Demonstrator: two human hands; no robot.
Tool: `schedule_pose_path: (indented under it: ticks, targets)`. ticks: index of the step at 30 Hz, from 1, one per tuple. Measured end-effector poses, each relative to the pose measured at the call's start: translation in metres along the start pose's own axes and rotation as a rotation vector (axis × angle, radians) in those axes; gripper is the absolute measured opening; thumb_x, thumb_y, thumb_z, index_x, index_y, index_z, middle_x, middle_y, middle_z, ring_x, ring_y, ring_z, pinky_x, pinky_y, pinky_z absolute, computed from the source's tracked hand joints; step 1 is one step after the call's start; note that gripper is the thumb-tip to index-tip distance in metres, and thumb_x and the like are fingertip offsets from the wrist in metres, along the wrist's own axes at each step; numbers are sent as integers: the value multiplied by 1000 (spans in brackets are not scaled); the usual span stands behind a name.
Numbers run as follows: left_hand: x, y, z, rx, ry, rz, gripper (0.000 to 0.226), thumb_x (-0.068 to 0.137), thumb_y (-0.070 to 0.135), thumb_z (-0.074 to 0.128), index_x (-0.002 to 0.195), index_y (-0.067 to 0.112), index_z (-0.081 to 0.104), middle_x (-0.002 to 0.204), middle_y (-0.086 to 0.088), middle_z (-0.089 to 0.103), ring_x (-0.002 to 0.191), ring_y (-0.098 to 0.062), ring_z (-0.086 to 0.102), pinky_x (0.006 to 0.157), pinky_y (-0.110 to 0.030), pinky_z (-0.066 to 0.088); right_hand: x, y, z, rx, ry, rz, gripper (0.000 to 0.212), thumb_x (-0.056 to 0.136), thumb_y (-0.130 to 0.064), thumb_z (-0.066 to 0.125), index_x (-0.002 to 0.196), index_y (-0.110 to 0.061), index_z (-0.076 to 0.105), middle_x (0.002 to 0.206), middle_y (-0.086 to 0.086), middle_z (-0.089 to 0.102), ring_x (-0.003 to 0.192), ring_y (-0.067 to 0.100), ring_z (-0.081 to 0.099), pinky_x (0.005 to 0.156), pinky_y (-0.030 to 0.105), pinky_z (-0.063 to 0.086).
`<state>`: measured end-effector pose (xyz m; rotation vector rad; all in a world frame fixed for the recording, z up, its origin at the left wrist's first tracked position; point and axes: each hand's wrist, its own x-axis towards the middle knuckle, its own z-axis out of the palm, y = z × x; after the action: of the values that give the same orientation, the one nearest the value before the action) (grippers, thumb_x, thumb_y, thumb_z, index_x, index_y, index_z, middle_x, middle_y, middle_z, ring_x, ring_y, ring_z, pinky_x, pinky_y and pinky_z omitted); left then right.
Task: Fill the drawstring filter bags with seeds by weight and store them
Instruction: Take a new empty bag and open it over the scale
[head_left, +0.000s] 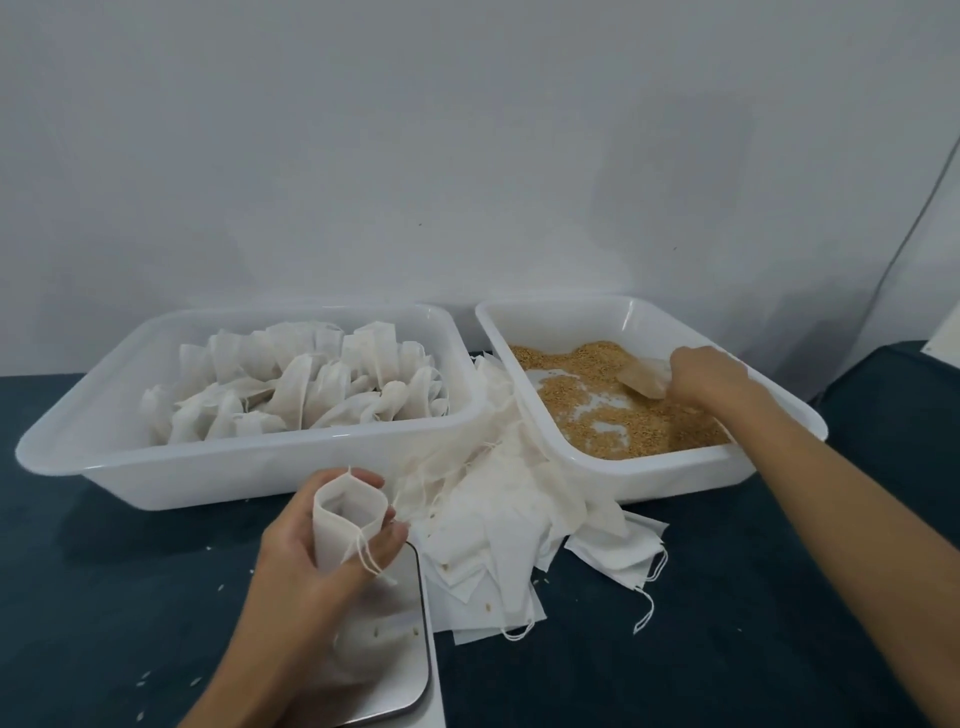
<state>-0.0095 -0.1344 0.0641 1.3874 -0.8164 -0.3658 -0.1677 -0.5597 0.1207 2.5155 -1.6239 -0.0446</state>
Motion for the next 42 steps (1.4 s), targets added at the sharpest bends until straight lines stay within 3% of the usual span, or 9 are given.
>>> schedule_pose_path:
  ticks: [5,12,18,23,26,29,36,40,42]
  targets:
    - [0,-1,2,9,-4,1,31,67,29,82,97,33,71,88,-7,72,72,-15,69,57,-20,56,6,-7,-10,-19,2,50,13,89,-2,49,79,-10,50,78,6,57,67,19,57,57,31,43]
    - [2,-7,-2,45,24,-3,51,56,55,83,101,35,71,88,-7,71,76,-19,68,61,-18,55,39,-35,7,27,28,-27,11,97,-23,55,96,-13,53,78,0,48,84,22,56,70,33,45]
    - [5,-14,-4,78,18,-3,56,57,56,83,107,36,71,89,-6,72,74,-14,68,62,-18,55,54,-39,9,221,20,-13,32,94,-36,63,104,-7,57,91,6,54,95,27,58,77,36,49]
    - [4,-18,-2,80,5,-14,55,56,57,84,106,37,71,92,-5,73,77,-17,69,64,-19,56,59,-31,21,396,-45,41,16,93,-8,61,105,2,60,89,12,63,80,25,59,58,30,44]
    - [4,-17,-3,72,14,-16,49,58,52,86,102,36,72,89,-6,72,73,-14,67,60,-18,55,58,-30,17,534,-52,39,17,95,-11,64,105,3,64,101,18,71,90,30,70,76,36,57]
    - [4,-15,-2,58,7,-7,35,65,34,86,97,35,72,87,-7,72,72,-12,67,59,-18,55,50,-29,8,591,-39,25,20,96,-12,65,110,3,66,108,18,72,100,31,70,93,41,55]
    - [3,-12,3,-3,-26,-19,28,68,27,82,94,27,71,85,-6,71,68,-9,66,55,-22,56,-11,-35,-5,708,35,-156,16,99,-27,63,103,-12,65,97,5,70,90,24,67,75,34,51]
    - [3,-11,4,1,-25,-40,28,70,31,82,95,31,71,90,-5,72,72,-9,68,56,-19,55,-60,-46,-16,773,73,-339,30,99,-33,62,120,-13,68,111,-2,69,102,16,63,90,36,49]
    - [3,-11,2,13,-29,-58,29,71,33,82,97,33,70,92,-5,72,73,-9,68,57,-21,56,-89,-54,-25,808,81,-478,24,98,-26,64,119,-16,71,110,-5,71,104,14,65,96,40,52]
